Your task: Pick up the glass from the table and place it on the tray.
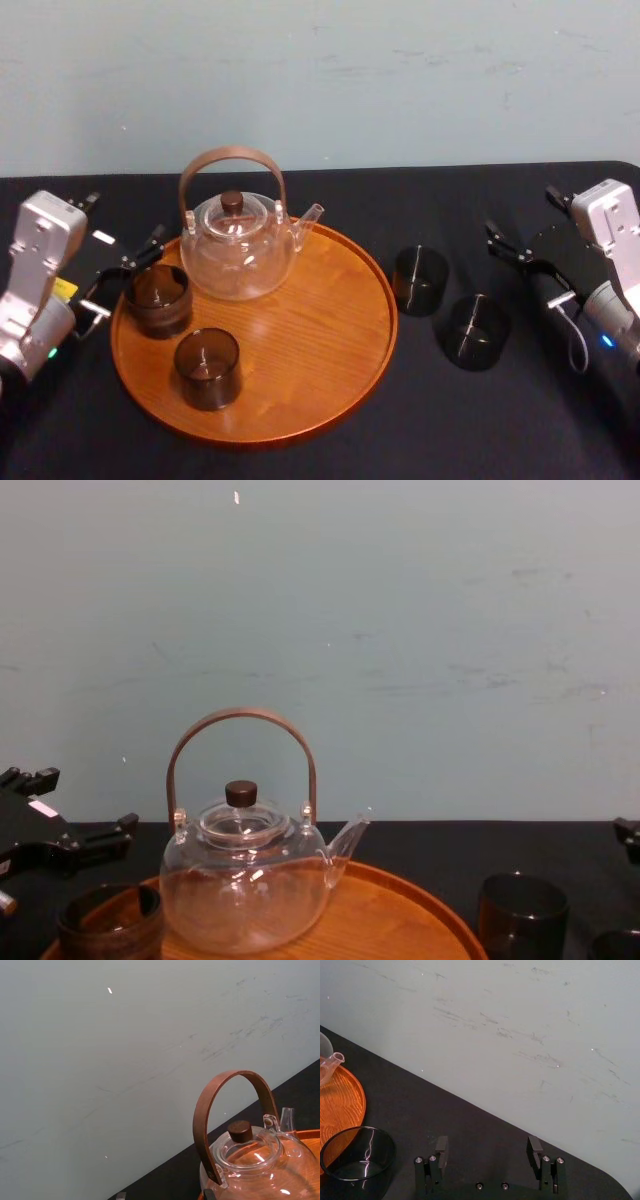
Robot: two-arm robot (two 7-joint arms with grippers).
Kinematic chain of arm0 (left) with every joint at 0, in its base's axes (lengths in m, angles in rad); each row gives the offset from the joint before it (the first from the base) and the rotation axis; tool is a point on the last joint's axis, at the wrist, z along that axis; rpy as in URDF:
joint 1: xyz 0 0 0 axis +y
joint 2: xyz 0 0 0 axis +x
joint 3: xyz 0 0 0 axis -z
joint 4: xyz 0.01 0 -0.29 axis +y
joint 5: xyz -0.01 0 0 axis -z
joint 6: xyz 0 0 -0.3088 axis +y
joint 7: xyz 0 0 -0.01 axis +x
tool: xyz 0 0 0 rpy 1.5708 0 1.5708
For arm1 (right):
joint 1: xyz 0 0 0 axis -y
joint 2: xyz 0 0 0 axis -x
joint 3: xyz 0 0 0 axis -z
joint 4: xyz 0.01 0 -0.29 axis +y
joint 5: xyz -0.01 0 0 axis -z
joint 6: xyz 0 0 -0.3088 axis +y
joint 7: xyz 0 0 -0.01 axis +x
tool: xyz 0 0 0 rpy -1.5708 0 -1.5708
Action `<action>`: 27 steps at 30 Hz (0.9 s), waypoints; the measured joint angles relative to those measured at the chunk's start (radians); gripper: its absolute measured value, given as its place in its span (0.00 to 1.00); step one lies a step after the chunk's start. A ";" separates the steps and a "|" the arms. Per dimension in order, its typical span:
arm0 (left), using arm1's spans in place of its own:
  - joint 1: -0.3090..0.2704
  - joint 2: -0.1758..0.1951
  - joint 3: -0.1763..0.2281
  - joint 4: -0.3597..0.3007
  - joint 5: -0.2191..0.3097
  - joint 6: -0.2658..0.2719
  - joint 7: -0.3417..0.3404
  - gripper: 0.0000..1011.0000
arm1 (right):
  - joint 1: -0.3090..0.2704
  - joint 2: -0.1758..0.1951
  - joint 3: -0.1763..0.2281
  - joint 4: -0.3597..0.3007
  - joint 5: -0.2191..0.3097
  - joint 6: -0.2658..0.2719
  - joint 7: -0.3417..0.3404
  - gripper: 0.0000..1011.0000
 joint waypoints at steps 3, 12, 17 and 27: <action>0.000 0.000 0.000 0.000 0.000 0.000 0.000 0.99 | 0.000 0.000 0.000 0.000 0.000 0.000 0.000 0.99; 0.000 0.000 0.000 0.000 0.000 0.000 0.000 0.99 | 0.000 0.000 0.000 0.000 0.000 0.000 0.000 0.99; 0.000 0.000 0.000 0.000 0.000 0.000 0.000 0.99 | 0.000 0.000 0.000 0.000 0.000 0.000 0.000 0.99; 0.000 0.000 0.000 0.000 0.000 0.000 0.000 0.99 | -0.011 0.000 0.012 -0.009 0.001 0.008 0.017 0.99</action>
